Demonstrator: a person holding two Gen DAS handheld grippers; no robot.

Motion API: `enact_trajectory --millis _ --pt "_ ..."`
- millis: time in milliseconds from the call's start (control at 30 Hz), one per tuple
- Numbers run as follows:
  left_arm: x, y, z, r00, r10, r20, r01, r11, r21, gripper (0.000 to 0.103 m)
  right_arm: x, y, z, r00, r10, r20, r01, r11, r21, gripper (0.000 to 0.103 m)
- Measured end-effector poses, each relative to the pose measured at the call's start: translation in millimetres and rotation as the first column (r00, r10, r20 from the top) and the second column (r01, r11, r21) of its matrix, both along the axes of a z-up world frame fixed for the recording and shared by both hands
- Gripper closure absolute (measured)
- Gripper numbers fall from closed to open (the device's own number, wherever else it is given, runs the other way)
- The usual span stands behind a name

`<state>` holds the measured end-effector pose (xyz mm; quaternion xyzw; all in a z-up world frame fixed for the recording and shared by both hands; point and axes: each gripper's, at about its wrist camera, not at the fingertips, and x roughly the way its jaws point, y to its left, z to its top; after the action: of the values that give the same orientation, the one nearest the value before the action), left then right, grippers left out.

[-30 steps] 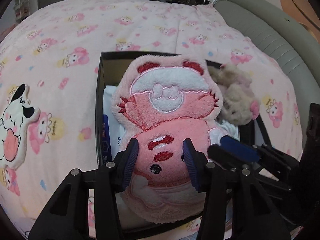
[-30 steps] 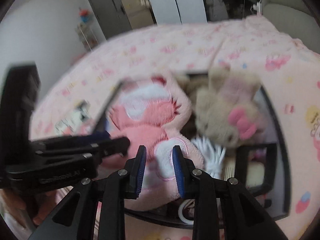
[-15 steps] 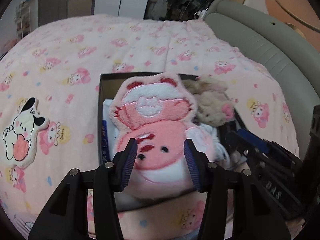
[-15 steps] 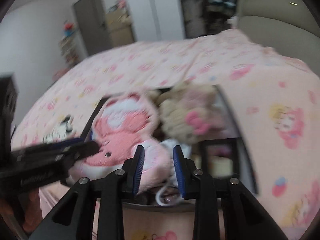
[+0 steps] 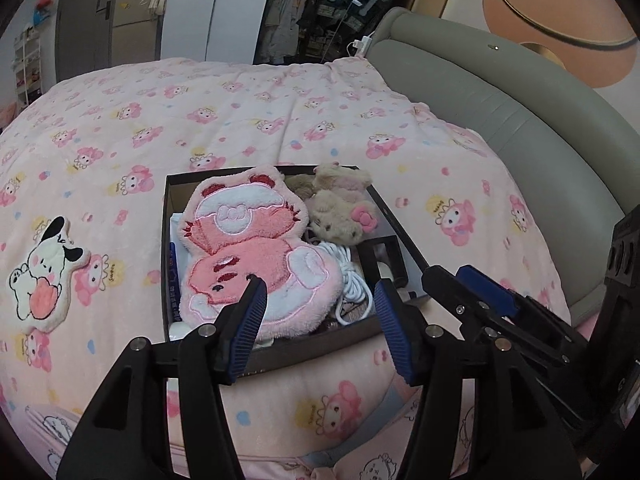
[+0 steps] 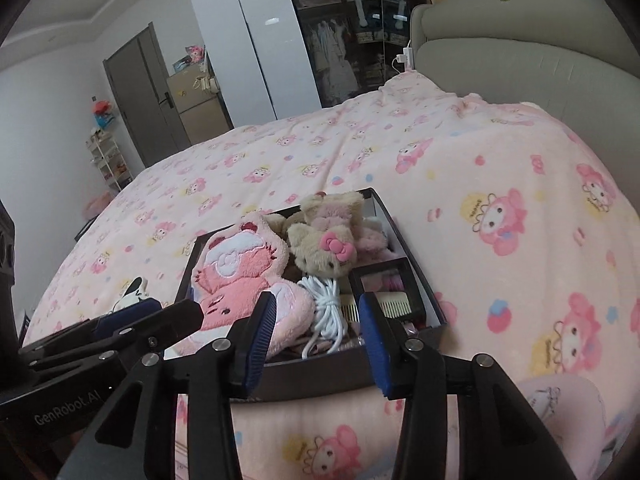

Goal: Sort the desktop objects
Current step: 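Pull both grippers back from the box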

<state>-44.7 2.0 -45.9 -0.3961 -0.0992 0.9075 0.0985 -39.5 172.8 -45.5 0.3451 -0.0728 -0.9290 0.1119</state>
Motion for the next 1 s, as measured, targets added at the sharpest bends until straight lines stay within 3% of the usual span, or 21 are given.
enact_trajectory --millis 167,333,533,700,1000 --pt "16 -4 7 1.000 0.016 -0.019 -0.017 0.998 -0.055 0.051 14 -18 10 1.000 -0.007 -0.020 0.009 0.995 0.104 0.066" --pt "30 -26 14 0.997 0.076 -0.026 -0.077 0.995 -0.060 0.051 18 -34 14 0.999 0.051 -0.011 -0.051 0.997 0.055 0.067" --pt "53 -64 12 0.989 0.149 -0.009 -0.149 0.988 -0.044 0.052 33 -71 18 0.989 0.148 -0.021 -0.145 0.985 0.091 0.067" --pt "68 -88 16 0.980 0.198 -0.024 -0.199 0.978 -0.069 0.052 39 -97 17 0.979 0.203 -0.005 -0.202 0.977 0.062 0.067" --pt "73 -134 14 0.968 0.250 -0.010 -0.249 0.965 -0.082 0.054 33 -147 13 0.961 0.274 0.027 -0.275 0.961 0.028 0.067"
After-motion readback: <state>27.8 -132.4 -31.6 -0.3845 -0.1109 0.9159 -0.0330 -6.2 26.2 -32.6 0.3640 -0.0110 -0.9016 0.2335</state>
